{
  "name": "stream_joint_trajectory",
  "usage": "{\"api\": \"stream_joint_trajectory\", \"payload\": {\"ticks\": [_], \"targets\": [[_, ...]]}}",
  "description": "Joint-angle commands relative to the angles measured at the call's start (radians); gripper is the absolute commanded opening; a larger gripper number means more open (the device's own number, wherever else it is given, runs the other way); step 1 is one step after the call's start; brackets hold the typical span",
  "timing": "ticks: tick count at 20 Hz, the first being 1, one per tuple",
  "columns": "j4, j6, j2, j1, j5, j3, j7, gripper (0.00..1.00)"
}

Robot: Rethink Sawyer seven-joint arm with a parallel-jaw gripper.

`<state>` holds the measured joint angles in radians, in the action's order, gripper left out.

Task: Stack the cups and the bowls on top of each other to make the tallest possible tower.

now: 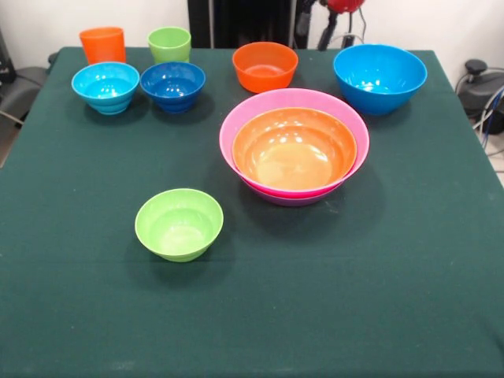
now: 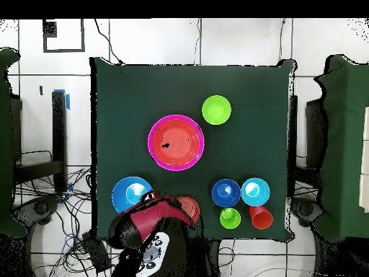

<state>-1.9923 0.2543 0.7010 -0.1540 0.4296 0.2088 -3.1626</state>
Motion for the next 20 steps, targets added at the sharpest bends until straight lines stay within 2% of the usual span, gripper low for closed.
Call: {"api": "stream_joint_trajectory", "payload": {"ticks": [1,5,11,16,20], "targets": [[0.098,-0.077,-0.064,-0.045,0.052,0.03,0.001,1.0],[0.095,-0.044,-0.044,-0.055,0.043,0.03,0.02,1.0],[0.135,-0.032,-0.096,-0.069,0.054,0.011,0.056,1.0],[0.129,0.045,-0.06,-0.097,0.012,-0.01,0.055,1.0],[0.137,0.061,-0.061,-0.11,-0.006,-0.008,0.041,1.0]]}}
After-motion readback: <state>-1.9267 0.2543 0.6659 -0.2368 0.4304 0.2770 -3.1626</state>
